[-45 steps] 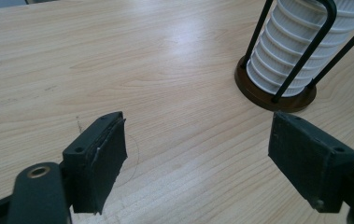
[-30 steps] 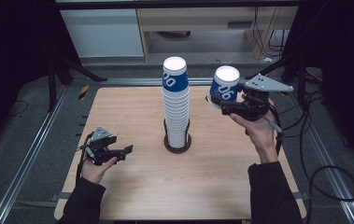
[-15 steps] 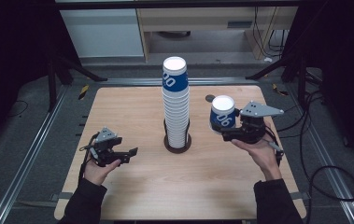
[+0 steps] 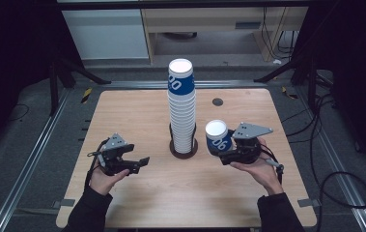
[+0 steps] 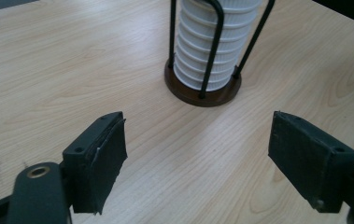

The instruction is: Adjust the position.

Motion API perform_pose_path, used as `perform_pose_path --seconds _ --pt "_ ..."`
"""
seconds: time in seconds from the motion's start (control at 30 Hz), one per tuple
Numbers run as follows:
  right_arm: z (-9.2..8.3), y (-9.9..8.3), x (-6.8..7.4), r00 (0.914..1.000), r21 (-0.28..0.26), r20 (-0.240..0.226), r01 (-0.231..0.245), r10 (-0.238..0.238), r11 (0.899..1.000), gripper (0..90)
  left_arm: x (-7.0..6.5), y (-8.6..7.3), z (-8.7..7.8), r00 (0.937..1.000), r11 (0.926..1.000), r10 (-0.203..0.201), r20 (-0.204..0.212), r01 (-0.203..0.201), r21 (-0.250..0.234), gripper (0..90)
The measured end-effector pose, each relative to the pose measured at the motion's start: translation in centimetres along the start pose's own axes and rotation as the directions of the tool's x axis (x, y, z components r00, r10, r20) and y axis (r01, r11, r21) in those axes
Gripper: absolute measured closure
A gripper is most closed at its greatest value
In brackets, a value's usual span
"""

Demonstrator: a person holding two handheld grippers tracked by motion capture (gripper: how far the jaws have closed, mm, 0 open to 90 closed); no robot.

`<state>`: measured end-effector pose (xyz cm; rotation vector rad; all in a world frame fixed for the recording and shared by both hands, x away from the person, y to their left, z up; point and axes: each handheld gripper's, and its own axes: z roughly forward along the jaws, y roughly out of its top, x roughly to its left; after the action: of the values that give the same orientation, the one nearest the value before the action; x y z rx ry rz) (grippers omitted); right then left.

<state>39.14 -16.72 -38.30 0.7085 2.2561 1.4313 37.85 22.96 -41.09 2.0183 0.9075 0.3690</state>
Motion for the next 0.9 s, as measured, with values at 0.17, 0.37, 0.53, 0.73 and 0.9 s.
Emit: perform_pose_path --seconds 0.17,0.37,0.53,0.73,0.9 --pt "0.6 -0.5 0.5 0.9996 -0.003 -0.030 0.001 -0.001 1.000 21.6 -0.5 0.2 0.0 0.9998 0.9999 0.015 0.014 -0.015 -0.002 19.0" --pt "1.3 -1.1 1.0 0.9981 0.032 -0.057 0.026 -0.024 0.999 21.6 -0.8 0.3 -0.1 0.9991 0.9998 0.015 0.040 -0.014 -0.014 19.0" --pt "2.3 -1.3 1.5 0.9951 0.066 -0.083 0.059 -0.054 0.996 21.5 -1.2 0.4 0.0 0.9983 0.9997 0.024 0.053 -0.023 -0.012 19.0" --pt "3.6 -1.6 2.4 0.9889 0.090 -0.128 0.087 -0.075 0.992 21.5 -1.6 0.7 -0.2 0.9961 0.9992 0.036 0.080 -0.034 -0.021 18.9" --pt "4.4 -1.6 3.2 0.9819 0.100 -0.166 0.109 -0.091 0.989 21.5 -2.0 0.8 -0.2 0.9939 0.9985 0.050 0.098 -0.048 -0.025 18.9"
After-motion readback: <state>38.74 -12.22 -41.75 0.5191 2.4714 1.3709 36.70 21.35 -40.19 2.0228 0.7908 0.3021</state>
